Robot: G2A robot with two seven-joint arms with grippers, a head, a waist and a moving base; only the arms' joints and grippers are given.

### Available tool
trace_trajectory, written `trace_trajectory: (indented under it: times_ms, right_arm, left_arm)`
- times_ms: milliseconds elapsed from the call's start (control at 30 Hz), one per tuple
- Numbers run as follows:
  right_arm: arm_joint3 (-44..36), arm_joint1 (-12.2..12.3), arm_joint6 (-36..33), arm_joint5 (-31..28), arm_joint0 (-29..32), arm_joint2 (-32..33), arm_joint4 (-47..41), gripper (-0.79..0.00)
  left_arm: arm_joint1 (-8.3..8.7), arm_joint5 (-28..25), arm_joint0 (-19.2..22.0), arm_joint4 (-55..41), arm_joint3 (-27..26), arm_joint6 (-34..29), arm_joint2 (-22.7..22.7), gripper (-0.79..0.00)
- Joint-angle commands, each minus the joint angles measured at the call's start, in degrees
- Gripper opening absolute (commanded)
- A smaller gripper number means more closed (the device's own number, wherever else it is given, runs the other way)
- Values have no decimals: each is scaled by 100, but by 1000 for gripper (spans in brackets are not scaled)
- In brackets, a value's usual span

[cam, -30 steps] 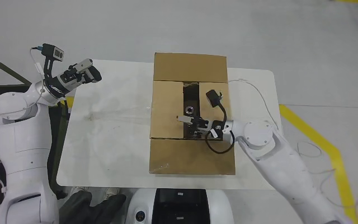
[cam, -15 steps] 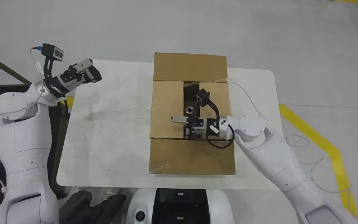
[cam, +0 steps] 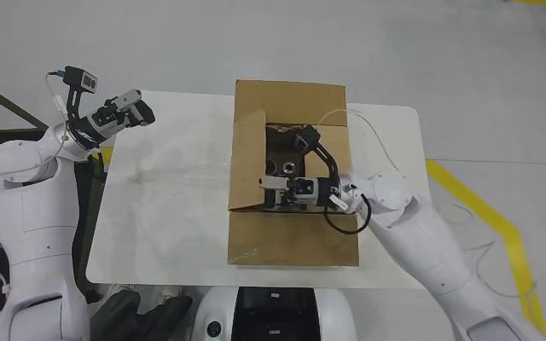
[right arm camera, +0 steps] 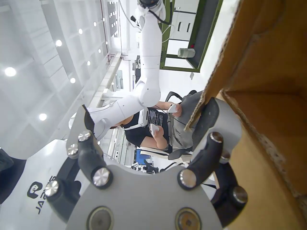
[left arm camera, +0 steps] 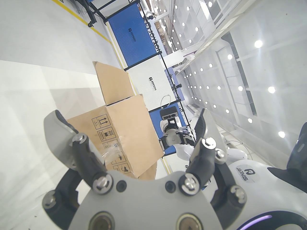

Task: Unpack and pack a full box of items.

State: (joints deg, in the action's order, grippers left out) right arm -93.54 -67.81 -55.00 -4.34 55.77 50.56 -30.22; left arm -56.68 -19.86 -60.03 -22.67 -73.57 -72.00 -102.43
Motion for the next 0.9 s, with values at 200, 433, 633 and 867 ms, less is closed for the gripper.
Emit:
trace_trajectory:
  times_ms: [200,433,633,867]
  right_arm:
    - [213,-293,310,-305,-530,-634,-101,0]
    - [528,-598,669,-291,-992,-1227,31,0]
    - [739,-878,961,-149,-1305,-1755,332,0]
    - [1013,-1185,1356,88,-1547,-2223,771,0]
  left_arm:
    - [0,0,0,0,0,0,0,0]
    - [0,0,0,0,0,0,0,0]
    - [0,0,0,0,0,0,0,0]
    - [0,0,0,0,0,0,0,0]
